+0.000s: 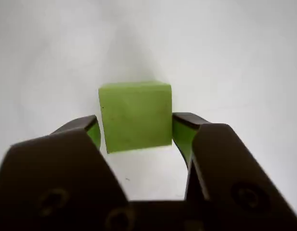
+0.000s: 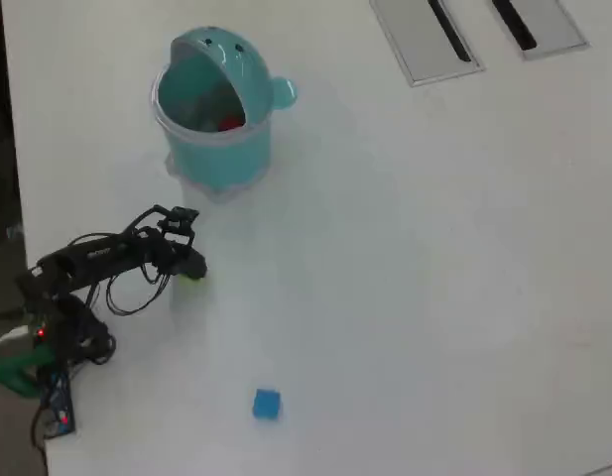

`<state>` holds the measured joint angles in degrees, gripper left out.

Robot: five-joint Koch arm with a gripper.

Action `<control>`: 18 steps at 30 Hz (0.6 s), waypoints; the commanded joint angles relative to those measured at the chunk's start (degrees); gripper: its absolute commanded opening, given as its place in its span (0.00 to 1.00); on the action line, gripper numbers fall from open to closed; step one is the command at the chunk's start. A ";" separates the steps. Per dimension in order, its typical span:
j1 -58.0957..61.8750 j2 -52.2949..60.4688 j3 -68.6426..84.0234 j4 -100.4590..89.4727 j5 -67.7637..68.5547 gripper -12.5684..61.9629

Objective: Grasp RGB lego blocks and put them in the bin one by one.

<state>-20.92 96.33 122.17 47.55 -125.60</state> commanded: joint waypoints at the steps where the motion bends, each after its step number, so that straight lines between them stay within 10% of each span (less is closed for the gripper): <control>1: 0.00 0.35 -5.45 1.49 0.18 0.44; 18: -0.26 9.49 -13.10 -1.23 1.58 0.29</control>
<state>-20.92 103.36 113.99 49.04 -124.10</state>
